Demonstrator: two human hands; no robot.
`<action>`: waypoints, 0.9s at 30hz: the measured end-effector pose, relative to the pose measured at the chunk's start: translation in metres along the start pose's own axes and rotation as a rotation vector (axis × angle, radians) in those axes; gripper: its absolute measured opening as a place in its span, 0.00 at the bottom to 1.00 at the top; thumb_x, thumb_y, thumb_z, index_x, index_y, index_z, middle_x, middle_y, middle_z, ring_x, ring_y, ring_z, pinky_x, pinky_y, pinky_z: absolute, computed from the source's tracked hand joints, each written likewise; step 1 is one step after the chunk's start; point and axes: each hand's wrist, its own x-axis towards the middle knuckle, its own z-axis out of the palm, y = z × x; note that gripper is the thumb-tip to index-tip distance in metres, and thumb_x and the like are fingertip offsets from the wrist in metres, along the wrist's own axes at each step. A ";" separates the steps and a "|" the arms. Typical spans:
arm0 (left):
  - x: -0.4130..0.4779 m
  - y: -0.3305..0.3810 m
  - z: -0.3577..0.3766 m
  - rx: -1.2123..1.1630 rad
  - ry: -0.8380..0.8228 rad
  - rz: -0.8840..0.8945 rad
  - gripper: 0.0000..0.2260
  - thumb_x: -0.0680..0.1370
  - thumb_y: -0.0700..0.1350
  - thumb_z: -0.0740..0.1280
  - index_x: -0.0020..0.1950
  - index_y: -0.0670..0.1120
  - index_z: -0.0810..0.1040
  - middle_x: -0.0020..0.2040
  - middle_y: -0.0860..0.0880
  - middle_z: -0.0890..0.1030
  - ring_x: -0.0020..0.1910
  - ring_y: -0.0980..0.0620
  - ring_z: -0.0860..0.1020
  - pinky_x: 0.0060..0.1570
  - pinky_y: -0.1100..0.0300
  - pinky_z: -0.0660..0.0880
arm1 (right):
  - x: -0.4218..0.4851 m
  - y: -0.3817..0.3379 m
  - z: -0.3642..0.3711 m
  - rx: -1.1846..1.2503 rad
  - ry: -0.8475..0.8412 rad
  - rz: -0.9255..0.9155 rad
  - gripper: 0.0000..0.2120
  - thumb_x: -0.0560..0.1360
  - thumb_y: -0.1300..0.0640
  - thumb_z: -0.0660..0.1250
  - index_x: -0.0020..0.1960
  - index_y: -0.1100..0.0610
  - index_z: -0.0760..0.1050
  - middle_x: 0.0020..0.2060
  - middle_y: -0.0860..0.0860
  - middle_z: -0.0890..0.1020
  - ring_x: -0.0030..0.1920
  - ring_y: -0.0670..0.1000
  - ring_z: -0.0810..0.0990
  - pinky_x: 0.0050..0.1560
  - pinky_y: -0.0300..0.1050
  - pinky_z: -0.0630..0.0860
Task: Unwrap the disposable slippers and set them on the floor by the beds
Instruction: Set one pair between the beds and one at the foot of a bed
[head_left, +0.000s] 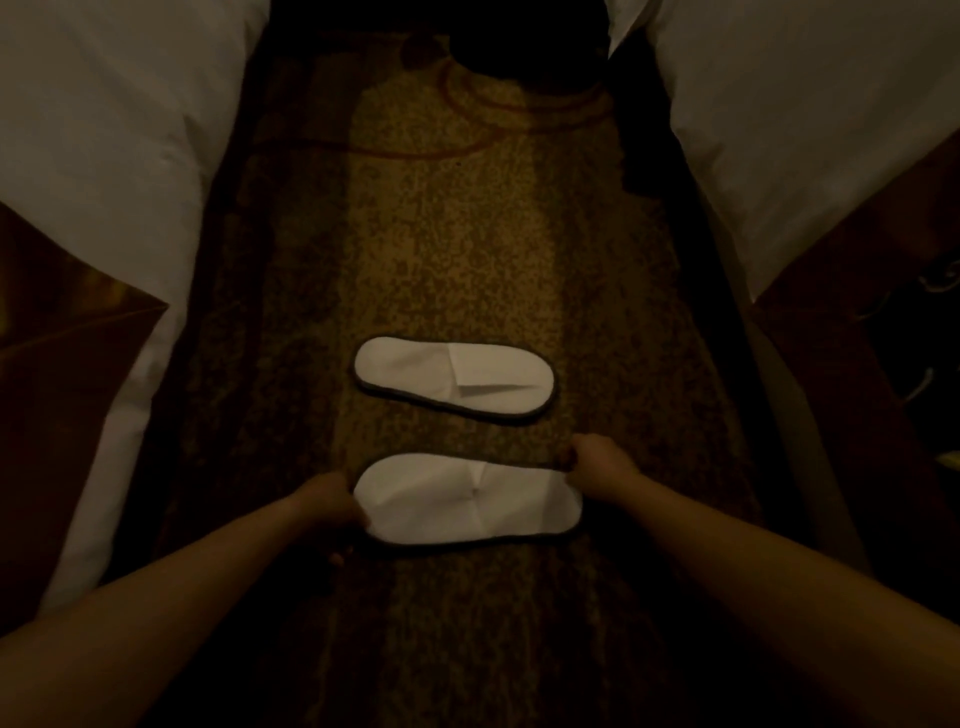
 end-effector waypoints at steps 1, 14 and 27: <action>0.002 0.000 0.000 0.106 0.034 0.028 0.28 0.73 0.35 0.69 0.71 0.39 0.63 0.62 0.35 0.72 0.51 0.37 0.78 0.39 0.46 0.78 | 0.001 0.000 0.001 -0.031 0.002 -0.006 0.12 0.73 0.61 0.65 0.56 0.61 0.74 0.57 0.59 0.78 0.57 0.58 0.77 0.52 0.46 0.74; 0.052 0.098 -0.076 0.430 0.584 0.554 0.20 0.77 0.42 0.62 0.69 0.41 0.67 0.67 0.37 0.72 0.65 0.37 0.70 0.63 0.47 0.70 | 0.052 -0.032 -0.035 0.772 0.137 0.255 0.20 0.77 0.50 0.62 0.56 0.68 0.73 0.53 0.64 0.78 0.49 0.61 0.79 0.47 0.55 0.79; 0.065 0.132 -0.038 0.643 0.378 0.679 0.28 0.78 0.44 0.60 0.76 0.42 0.55 0.76 0.41 0.59 0.74 0.43 0.60 0.72 0.53 0.59 | 0.056 -0.073 -0.064 1.013 0.255 0.111 0.20 0.78 0.60 0.62 0.69 0.62 0.66 0.66 0.61 0.73 0.64 0.61 0.73 0.60 0.51 0.72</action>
